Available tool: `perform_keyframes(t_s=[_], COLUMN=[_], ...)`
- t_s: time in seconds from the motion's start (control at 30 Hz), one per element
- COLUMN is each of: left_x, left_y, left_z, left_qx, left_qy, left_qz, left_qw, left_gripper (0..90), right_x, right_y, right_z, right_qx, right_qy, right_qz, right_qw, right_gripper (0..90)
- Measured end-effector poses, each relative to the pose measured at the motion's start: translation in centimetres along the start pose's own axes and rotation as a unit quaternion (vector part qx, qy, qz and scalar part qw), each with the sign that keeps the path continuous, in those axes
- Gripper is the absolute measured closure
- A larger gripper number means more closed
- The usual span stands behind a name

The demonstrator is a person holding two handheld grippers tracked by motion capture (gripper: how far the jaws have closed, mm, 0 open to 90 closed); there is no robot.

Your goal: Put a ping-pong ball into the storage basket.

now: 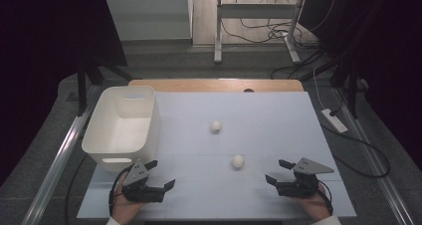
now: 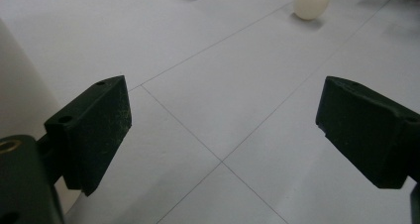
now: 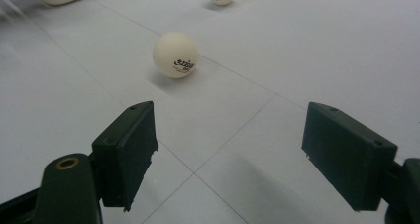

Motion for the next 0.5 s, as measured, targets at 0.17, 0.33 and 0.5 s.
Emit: perform_keyframes(t_s=[0.17, 0.33, 0.5], left_x=[0.00, -0.17, -0.23], left_y=[0.09, 0.15, 0.12], left_z=[0.04, 0.08, 0.06], left_qx=[-0.002, -0.002, -0.001], left_qy=[0.000, 0.000, 0.001], left_qz=[-0.001, -0.005, -0.006], left_qw=[1.0000, 1.0000, 1.0000], left_gripper=[8.0, 8.1, 8.1], right_x=[0.03, 0.05, 0.08], right_y=[-0.07, -0.09, -0.09], right_z=[0.04, -0.02, -0.03], right_qx=[0.000, 0.001, 0.002], right_qy=[0.001, 0.000, 0.001], right_qz=[0.001, 0.002, 0.004], right_qw=[1.0000, 1.0000, 1.0000], right_gripper=[21.2, 21.3, 21.3])
Point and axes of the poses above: each handheld gripper's, and its own axes: y roughly backward along the jaws, x roughly out of its underside, z roughly to its left, the point moved 10 cm from there along -y, roughly forward along the jaws, and after that the axes turned 5 degrees about -z, right-handed, at the moved point
